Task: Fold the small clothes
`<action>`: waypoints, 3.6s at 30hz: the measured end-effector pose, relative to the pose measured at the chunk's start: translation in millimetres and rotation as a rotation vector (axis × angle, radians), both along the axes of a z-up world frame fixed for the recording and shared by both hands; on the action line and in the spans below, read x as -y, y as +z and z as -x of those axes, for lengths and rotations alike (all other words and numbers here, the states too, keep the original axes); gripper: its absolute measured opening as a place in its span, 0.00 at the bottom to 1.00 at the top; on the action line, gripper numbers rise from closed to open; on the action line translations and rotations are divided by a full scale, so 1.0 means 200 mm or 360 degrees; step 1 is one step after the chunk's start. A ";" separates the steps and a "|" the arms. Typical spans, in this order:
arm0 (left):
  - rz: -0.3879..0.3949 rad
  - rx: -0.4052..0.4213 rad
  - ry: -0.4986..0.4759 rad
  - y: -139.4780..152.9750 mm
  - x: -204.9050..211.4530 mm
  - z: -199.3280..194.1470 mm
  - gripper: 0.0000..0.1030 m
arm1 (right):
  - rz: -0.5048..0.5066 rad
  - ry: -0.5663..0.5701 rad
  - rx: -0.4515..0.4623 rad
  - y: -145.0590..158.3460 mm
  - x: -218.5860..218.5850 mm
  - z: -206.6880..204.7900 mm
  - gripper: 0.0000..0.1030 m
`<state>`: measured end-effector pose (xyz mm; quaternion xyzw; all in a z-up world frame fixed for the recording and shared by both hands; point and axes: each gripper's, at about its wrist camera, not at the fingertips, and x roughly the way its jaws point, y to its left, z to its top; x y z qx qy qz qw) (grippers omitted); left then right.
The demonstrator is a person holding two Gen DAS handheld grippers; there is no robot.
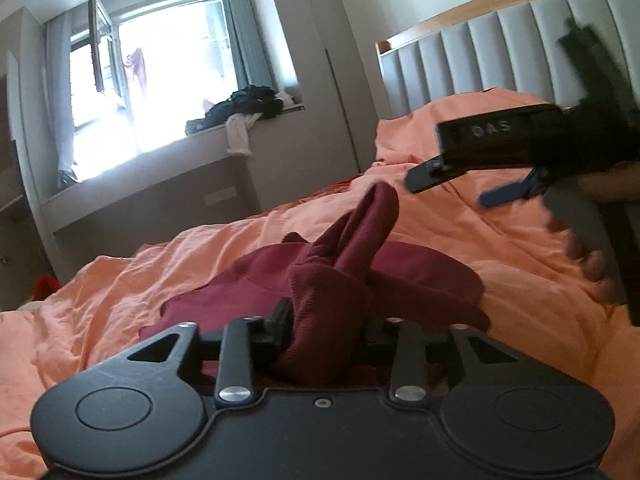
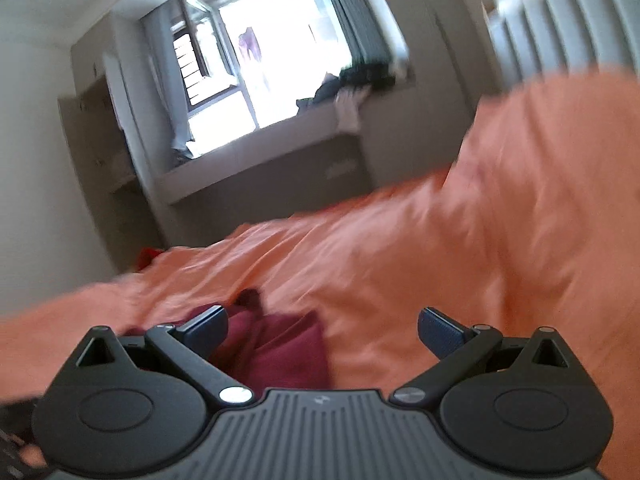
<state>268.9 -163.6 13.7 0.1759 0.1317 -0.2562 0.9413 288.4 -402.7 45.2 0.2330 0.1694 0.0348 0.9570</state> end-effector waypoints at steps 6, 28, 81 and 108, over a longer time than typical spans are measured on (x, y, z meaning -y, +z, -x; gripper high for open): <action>-0.0037 0.0126 -0.0077 0.03 -0.01 0.13 0.57 | -0.0553 0.0215 -0.0066 -0.10 0.11 -0.06 1.00; -0.0030 0.0199 -0.0107 0.00 0.09 0.19 0.18 | -0.0103 0.0338 0.0074 0.04 -0.19 -0.10 0.10; 0.0359 -0.0347 -0.0335 0.11 0.06 0.09 0.50 | -0.0044 0.0139 -0.0143 -0.10 0.00 -0.02 0.10; 0.0529 -0.0525 0.0298 -0.03 -0.57 -0.21 1.00 | 0.0329 0.0260 -0.0193 -0.17 -0.24 0.06 1.00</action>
